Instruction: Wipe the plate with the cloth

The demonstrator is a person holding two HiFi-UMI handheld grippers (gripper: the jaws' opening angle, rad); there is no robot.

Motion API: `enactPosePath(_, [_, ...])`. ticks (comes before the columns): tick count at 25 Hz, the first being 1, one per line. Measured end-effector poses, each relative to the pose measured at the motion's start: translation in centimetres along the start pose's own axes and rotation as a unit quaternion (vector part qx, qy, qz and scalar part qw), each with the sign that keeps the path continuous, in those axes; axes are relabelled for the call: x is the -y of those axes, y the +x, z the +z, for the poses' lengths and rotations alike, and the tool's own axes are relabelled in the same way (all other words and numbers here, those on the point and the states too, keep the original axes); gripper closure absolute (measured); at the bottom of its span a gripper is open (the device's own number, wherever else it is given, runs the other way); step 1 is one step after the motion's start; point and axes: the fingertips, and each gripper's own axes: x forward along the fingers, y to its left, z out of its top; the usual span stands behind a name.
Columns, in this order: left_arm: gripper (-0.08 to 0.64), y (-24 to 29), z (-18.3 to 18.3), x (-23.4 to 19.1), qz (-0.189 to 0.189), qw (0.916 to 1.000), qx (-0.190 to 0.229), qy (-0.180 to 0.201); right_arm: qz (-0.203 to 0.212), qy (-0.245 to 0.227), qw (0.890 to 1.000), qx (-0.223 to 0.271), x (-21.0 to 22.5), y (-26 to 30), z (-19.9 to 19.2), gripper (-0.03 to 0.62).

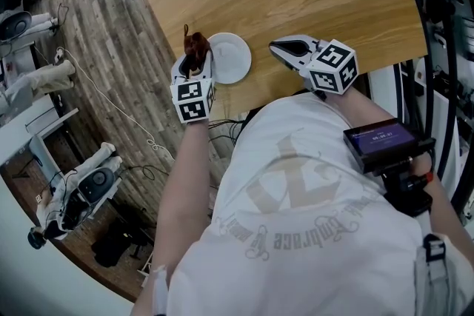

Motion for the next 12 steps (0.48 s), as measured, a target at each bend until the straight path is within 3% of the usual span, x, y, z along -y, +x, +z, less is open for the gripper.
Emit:
enactPosePath(5, [0.39, -0.3, -0.8, -1.1, 0.018, 0.9998, -0.004, -0.008, 0.002, -0.002, 1.0, 0.003, 0.1, 0.0, 0.1, 0.578])
enactPosePath(12, [0.39, 0.5, 0.6, 1.9, -0.015, 0.9998, 0.007, 0.007, -0.002, 0.003, 1.0, 0.006, 0.4, -0.1, 0.3, 0.579])
